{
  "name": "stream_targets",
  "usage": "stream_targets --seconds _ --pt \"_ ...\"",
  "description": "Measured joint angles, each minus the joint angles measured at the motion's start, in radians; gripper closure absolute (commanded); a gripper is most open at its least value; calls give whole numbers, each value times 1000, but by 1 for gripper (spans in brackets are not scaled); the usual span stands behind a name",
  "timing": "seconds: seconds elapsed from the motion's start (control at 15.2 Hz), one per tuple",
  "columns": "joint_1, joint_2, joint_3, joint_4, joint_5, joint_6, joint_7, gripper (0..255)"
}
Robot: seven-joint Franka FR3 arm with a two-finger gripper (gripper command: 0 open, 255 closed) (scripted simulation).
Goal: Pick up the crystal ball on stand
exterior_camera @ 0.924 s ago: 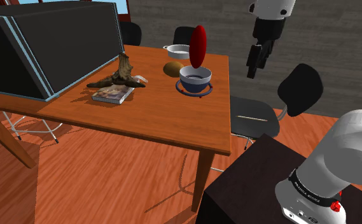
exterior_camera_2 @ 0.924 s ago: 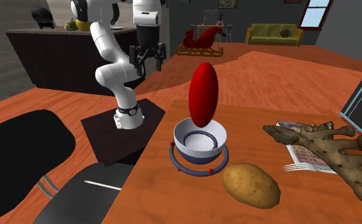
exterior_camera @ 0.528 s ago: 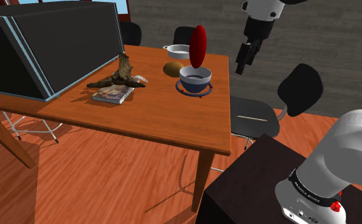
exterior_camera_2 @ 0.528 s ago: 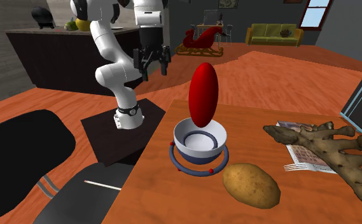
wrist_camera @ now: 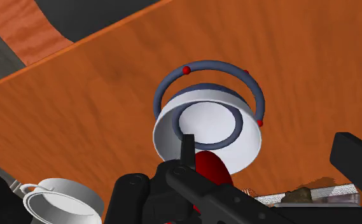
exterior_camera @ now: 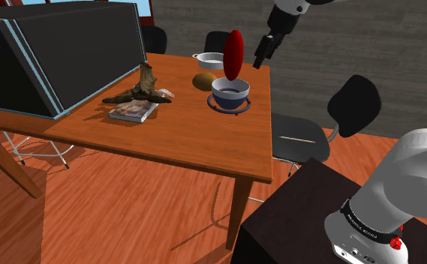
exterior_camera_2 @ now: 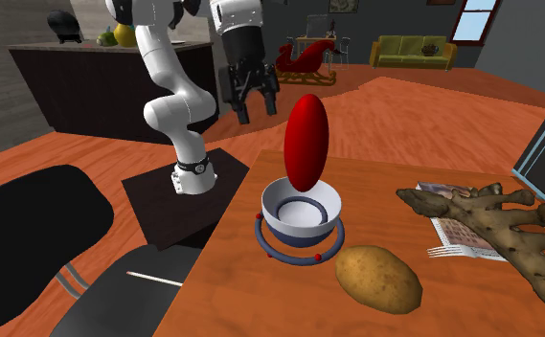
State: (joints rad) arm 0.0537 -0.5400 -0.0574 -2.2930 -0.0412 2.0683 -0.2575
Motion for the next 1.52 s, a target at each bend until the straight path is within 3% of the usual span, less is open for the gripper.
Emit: stream_targets --seconds 0.73,1.32,1.39,1.52 --pt "68 203 -77 181 95 350 -172 0" --pt "79 220 -90 106 119 474 -206 0" --pt "80 221 -90 103 120 477 -207 255" --pt "80 221 -91 101 120 480 -208 255"
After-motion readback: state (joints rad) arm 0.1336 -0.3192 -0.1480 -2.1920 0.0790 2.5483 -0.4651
